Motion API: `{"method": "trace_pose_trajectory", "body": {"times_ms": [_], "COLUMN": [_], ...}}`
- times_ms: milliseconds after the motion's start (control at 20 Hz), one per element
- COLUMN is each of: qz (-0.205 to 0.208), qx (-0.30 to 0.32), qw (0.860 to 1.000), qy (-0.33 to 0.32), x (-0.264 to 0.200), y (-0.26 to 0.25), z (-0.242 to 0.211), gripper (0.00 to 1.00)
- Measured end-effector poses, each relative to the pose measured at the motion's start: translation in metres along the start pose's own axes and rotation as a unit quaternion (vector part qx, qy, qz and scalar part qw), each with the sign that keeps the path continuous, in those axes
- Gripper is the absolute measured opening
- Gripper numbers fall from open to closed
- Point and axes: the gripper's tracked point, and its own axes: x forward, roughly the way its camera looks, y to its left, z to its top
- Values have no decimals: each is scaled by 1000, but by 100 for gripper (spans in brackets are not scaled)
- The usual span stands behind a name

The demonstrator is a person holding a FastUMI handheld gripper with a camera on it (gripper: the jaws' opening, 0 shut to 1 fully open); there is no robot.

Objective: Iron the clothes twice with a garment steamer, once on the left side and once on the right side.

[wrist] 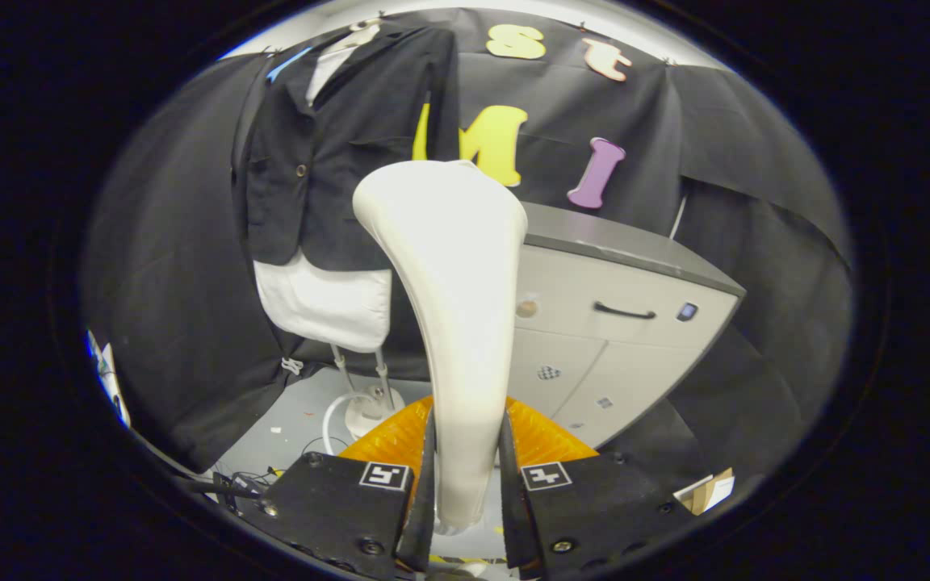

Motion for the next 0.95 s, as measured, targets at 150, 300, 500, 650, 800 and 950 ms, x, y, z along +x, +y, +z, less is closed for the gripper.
{"method": "trace_pose_trajectory", "body": {"times_ms": [150, 300, 500, 650, 800, 950], "qz": [-11, -20, -25, -28, -26, -22], "qx": [14, 35, 61, 78, 85, 82], "qw": [1000, 999, 998, 996, 996, 996], "qy": [2, 4, 12, 17, 24, 27], "x": [-21, -37, -51, -59, -64, -66], "y": [-45, -83, -123, -145, -159, -168], "z": [-13, -31, -53, -67, -82, -99], "gripper": [37, 37, 37, 37, 37, 37]}}
